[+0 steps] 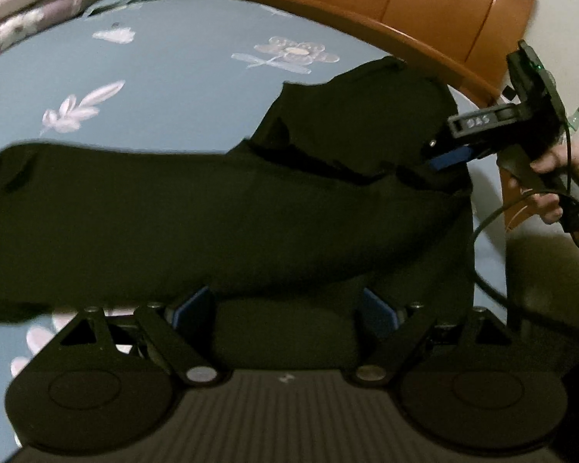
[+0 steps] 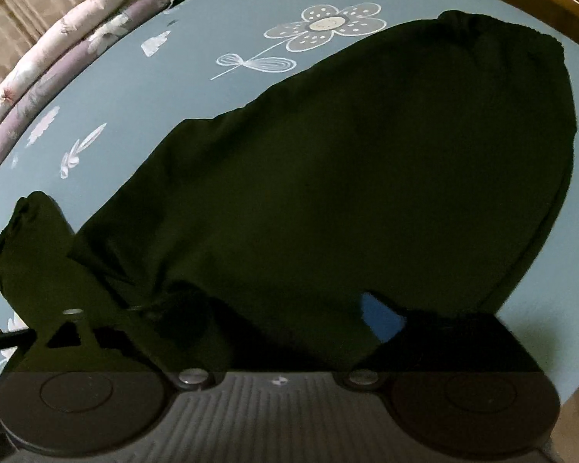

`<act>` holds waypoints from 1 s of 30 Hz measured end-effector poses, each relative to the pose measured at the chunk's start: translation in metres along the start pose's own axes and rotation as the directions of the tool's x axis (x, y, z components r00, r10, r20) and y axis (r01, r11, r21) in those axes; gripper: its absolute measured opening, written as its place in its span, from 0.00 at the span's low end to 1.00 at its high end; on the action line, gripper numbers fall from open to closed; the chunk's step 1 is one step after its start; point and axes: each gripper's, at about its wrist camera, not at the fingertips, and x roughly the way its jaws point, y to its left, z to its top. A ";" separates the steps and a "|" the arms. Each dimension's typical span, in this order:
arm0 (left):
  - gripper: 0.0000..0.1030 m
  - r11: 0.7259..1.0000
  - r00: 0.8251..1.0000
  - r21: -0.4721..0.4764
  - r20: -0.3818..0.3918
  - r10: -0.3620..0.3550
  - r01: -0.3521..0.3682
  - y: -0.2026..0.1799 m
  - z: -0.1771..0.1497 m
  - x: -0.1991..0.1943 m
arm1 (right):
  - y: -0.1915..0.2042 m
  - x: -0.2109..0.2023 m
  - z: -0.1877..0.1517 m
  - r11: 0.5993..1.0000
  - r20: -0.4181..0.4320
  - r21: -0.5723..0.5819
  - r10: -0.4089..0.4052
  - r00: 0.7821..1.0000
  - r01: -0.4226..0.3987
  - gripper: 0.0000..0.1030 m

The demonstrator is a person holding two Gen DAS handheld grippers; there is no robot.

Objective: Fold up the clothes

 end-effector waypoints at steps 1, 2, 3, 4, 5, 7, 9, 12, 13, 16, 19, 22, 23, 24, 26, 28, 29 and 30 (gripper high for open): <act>0.83 1.000 1.000 -0.004 -0.007 -0.005 0.005 0.002 -0.006 -0.002 | 0.003 0.001 -0.001 1.000 -0.001 -0.003 -0.018 1.000 0.018 1.00; 0.83 1.000 1.000 -0.007 -0.013 -0.009 0.009 0.004 -0.011 -0.005 | 0.006 0.002 -0.002 0.999 -0.003 -0.006 -0.036 0.999 0.036 1.00; 0.83 1.000 1.000 -0.011 -0.014 -0.009 0.009 0.006 -0.016 -0.006 | 0.009 0.003 -0.002 0.998 -0.005 -0.019 -0.057 0.998 0.057 1.00; 0.83 1.000 1.000 -0.014 -0.014 -0.009 0.009 0.008 -0.021 -0.007 | 0.013 0.004 -0.003 0.996 -0.007 -0.035 -0.078 0.997 0.078 1.00; 0.84 1.000 1.000 -0.018 -0.005 -0.020 0.020 0.011 -0.025 -0.010 | 0.017 0.005 -0.003 0.994 -0.010 -0.048 -0.100 0.995 0.100 1.00; 0.87 0.998 0.999 -0.034 0.015 -0.046 0.046 0.015 -0.031 -0.013 | 0.024 0.007 -0.003 0.988 -0.027 -0.061 -0.140 0.990 0.138 1.00; 0.88 0.996 0.997 -0.052 0.041 -0.071 0.073 0.021 -0.036 -0.014 | 0.030 0.010 -0.002 0.982 -0.054 -0.089 -0.173 0.983 0.168 1.00; 0.88 0.991 0.995 -0.097 0.062 -0.084 0.089 0.026 -0.037 -0.015 | 0.033 0.012 -0.001 0.975 -0.084 -0.124 -0.196 0.977 0.185 1.00; 0.88 0.989 0.994 -0.113 0.070 -0.086 0.094 0.027 -0.038 -0.016 | 0.032 0.012 -0.001 0.975 -0.089 -0.124 -0.197 0.976 0.185 1.00; 0.88 0.988 0.992 -0.123 0.091 -0.084 0.095 0.027 -0.040 -0.016 | 0.032 0.012 0.001 0.974 -0.102 -0.119 -0.204 0.974 0.192 1.00; 0.88 0.988 0.991 -0.125 0.107 -0.075 0.089 0.025 -0.043 -0.017 | 0.034 0.015 0.001 0.968 -0.114 -0.146 -0.222 0.968 0.204 1.00; 0.88 0.986 0.991 -0.151 0.117 -0.058 0.076 0.023 -0.044 -0.018 | 0.036 0.018 0.000 0.960 -0.125 -0.179 -0.238 0.963 0.214 1.00; 0.88 0.984 0.992 -0.163 0.117 -0.052 0.071 0.023 -0.043 -0.018 | 0.036 0.019 0.000 0.959 -0.127 -0.184 -0.239 0.963 0.214 1.00; 0.88 0.983 0.993 -0.173 0.113 -0.043 0.062 0.022 -0.042 -0.018 | 0.035 0.019 0.000 0.959 -0.129 -0.187 -0.239 0.963 0.213 1.00; 0.88 0.980 0.994 -0.192 0.103 -0.025 0.045 0.020 -0.041 -0.018 | 0.032 0.018 -0.001 0.961 -0.126 -0.185 -0.229 0.965 0.203 1.00; 0.89 0.979 0.996 -0.203 0.087 -0.009 0.027 0.018 -0.038 -0.017 | 0.029 0.017 -0.003 0.963 -0.120 -0.189 -0.218 0.969 0.193 1.00; 0.90 0.979 0.997 -0.205 0.079 -0.003 0.019 0.017 -0.037 -0.016 | 0.028 0.016 -0.005 0.962 -0.115 -0.197 -0.212 0.970 0.187 1.00; 0.91 0.978 0.997 -0.209 0.071 0.003 0.012 0.016 -0.035 -0.015 | 0.027 0.015 -0.006 0.962 -0.110 -0.204 -0.207 0.972 0.182 1.00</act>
